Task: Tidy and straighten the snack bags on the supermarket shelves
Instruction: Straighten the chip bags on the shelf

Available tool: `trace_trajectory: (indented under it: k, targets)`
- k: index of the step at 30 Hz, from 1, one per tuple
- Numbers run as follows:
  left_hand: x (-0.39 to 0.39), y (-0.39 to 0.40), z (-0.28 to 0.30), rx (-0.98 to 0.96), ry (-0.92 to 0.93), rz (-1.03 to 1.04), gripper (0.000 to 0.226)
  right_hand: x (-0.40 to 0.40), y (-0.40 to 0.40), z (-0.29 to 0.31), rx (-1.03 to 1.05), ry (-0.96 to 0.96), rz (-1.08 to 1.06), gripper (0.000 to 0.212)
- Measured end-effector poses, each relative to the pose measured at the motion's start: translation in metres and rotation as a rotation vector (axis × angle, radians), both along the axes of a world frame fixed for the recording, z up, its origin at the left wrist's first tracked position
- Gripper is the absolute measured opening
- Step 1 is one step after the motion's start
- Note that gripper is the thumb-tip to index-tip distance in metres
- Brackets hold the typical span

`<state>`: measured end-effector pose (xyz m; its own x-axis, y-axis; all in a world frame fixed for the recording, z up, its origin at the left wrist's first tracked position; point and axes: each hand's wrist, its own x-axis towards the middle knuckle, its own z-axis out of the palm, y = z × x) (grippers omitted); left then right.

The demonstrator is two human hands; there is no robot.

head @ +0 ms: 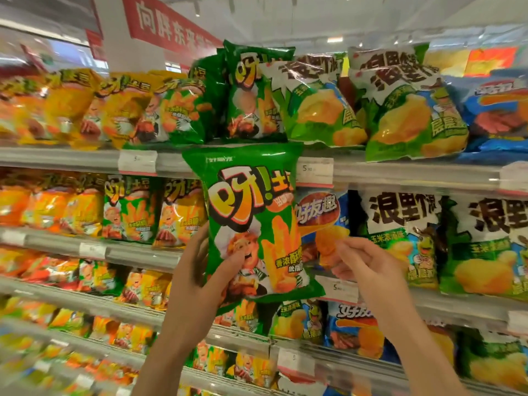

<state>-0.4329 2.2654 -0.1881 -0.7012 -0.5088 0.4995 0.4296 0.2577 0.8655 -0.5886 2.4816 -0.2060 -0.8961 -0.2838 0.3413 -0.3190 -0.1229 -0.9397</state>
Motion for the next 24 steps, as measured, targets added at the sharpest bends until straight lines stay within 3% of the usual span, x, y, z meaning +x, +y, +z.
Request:
trace_trajectory:
  k: [6, 12, 18, 24]
  targets:
    - [-0.005, -0.025, 0.004, -0.054, -0.012, -0.038, 0.049, -0.001, -0.023, 0.016, 0.0, -0.007, -0.025, 0.026]
    - [-0.008, -0.062, 0.001, -0.079, -0.011, -0.181, 0.043, 0.021, -0.032, 0.013, -0.003, 0.0, -0.181, 0.014]
    - [0.0, -0.116, 0.015, -0.12, -0.007, -0.245, 0.054, 0.057, -0.071, 0.021, 0.007, 0.028, -0.284, 0.013]
    - [-0.001, -0.148, 0.053, -0.22, 0.075, -0.24, 0.049, 0.073, -0.1, 0.074, 0.12, 0.235, -0.388, 0.008]
